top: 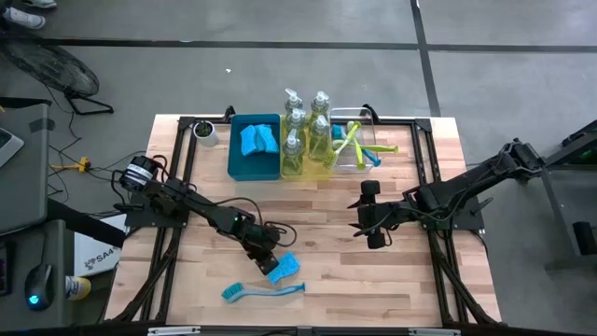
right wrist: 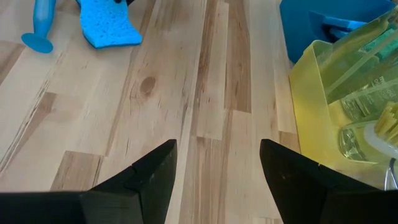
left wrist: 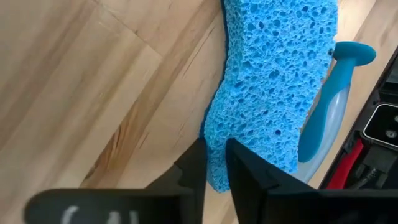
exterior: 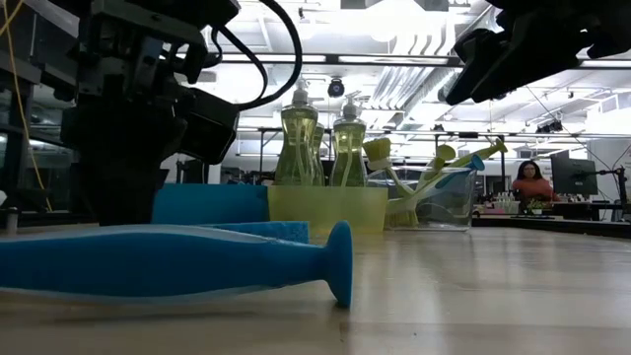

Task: Pick & Place Kitchen Sink Supplies
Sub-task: Put the blue sponge into the blue bin

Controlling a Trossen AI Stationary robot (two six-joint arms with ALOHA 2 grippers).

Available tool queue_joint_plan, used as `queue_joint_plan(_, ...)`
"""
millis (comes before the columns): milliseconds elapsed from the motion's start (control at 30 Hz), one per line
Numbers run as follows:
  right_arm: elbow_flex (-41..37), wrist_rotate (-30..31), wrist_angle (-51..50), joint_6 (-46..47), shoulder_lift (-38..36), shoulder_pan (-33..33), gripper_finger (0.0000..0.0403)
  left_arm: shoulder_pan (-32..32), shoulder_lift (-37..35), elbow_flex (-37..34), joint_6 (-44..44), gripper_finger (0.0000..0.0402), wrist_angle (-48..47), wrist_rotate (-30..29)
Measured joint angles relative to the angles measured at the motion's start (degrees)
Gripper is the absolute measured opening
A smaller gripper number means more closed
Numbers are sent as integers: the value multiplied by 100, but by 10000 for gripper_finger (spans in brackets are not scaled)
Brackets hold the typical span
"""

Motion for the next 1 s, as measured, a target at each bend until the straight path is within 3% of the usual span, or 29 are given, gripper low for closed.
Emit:
queue_joint_plan(200,0,0,0,79,0,0,224,2,-2,0,208,5,-17,-10)
queue_joint_plan(533,0,0,0,236,0,0,224,7,-115,35,536,1,-205,-456)
queue_joint_plan(1000,-2,0,1,385,-2,0,224,9,-743,1434,1287,0,-3712,-2305)
